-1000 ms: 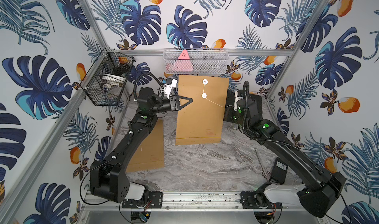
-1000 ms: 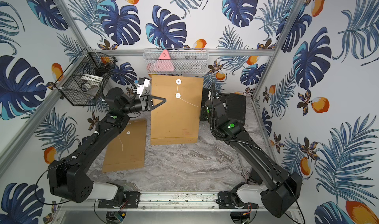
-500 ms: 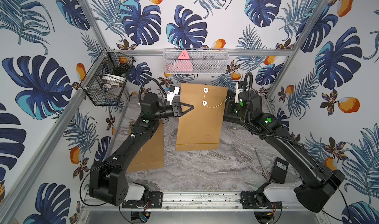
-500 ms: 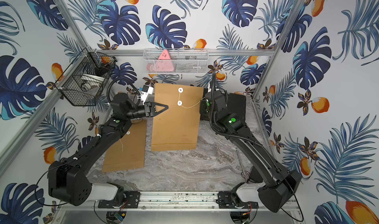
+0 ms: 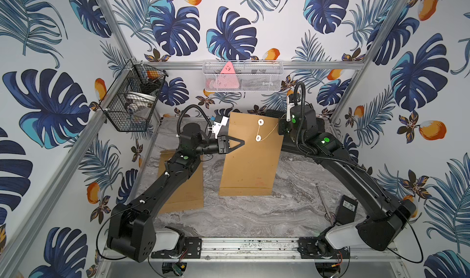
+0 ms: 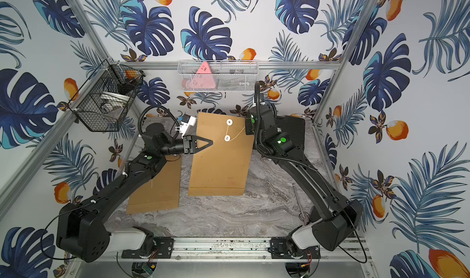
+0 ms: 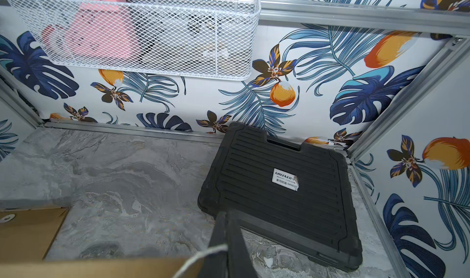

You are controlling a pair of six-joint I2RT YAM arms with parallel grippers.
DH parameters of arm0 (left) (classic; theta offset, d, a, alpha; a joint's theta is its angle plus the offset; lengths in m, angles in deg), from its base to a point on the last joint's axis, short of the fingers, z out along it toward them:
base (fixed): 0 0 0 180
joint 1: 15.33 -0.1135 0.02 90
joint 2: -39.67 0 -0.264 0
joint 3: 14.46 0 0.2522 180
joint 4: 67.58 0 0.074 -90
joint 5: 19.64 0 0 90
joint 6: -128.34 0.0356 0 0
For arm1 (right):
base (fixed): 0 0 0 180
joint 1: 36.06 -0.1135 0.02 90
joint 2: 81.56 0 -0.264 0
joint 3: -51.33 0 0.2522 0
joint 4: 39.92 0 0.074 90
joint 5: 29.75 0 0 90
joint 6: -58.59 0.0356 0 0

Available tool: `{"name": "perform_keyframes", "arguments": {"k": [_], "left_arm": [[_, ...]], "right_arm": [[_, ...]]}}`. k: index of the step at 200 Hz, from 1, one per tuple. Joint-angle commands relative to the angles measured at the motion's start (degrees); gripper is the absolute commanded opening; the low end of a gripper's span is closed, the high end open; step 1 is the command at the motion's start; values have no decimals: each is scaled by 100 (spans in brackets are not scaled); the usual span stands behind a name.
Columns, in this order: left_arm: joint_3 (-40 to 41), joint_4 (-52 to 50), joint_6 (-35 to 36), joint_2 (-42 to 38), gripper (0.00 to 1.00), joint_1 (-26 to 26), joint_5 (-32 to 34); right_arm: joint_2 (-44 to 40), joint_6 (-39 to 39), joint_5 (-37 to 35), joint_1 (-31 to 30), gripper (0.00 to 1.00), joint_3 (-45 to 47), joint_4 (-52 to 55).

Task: Close the mouth of the file bag
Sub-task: Close the file bag.

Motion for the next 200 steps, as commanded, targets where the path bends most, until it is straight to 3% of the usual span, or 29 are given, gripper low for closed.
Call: {"name": "perform_keyframes", "arguments": {"k": [1, 71, 125, 200], "left_arm": [[83, 178, 51, -57, 0, 68, -53], [160, 131, 110, -104, 0, 260, -18], [-7, -586, 696, -64, 0, 379, 88], [-95, -915, 944, 4, 0, 559, 204]], "right_arm": [[95, -128, 32, 2, 0, -169, 54], [328, -127, 241, 3, 0, -467, 320], [465, -16, 511, -6, 0, -778, 681], [762, 15, 732, -176, 0, -1273, 1038]]}}
